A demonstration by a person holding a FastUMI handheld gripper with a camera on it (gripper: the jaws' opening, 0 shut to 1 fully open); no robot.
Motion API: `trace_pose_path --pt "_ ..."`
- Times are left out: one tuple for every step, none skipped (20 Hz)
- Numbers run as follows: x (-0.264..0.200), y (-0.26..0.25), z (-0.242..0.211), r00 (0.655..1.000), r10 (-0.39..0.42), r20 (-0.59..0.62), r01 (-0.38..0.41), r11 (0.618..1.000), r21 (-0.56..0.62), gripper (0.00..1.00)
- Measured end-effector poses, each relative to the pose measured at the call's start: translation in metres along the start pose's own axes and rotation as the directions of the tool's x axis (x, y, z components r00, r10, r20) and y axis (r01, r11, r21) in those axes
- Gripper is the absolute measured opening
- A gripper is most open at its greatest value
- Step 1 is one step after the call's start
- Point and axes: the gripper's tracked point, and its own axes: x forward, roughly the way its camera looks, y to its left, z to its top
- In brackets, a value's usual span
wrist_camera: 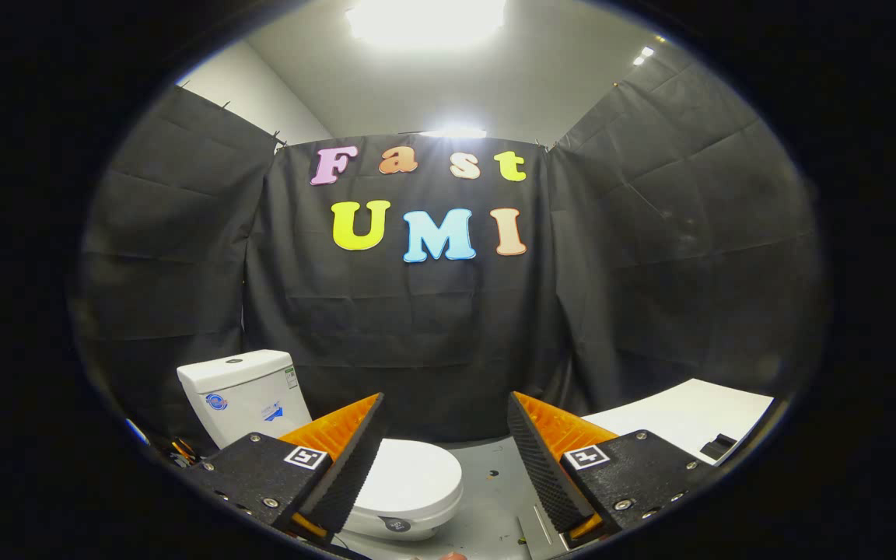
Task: Open the toilet lid.
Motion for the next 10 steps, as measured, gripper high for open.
trace_pose_path --pt "-0.001 0.002 -0.003 1.000 0.004 0.000 -0.004 1.000 -0.002 0.94" --pt "0.002 0.003 -0.004 1.000 0.006 0.000 -0.006 1.000 -0.006 0.94" --pt "0.003 0.004 -0.007 1.000 0.006 0.000 -0.006 1.000 -0.006 0.94" --pt "0.006 0.005 -0.010 1.000 0.010 0.000 -0.010 1.000 0.002 0.95" --pt "0.008 0.009 -0.014 1.000 0.021 -0.005 -0.021 1.000 0.018 0.95" --pt "0.010 0.014 -0.018 0.999 0.036 -0.009 -0.036 0.999 0.035 0.95" --pt "0.014 0.019 -0.023 0.999 0.050 -0.016 -0.049 0.998 0.051 0.95" --pt "0.017 0.022 -0.028 0.998 0.057 -0.026 -0.055 0.996 0.064 0.95" --pt "0.020 0.023 -0.034 0.998 0.061 -0.033 -0.058 0.995 0.076 0.95" --pt "0.021 0.027 -0.039 0.997 0.068 -0.038 -0.064 0.994 0.087 0.95"
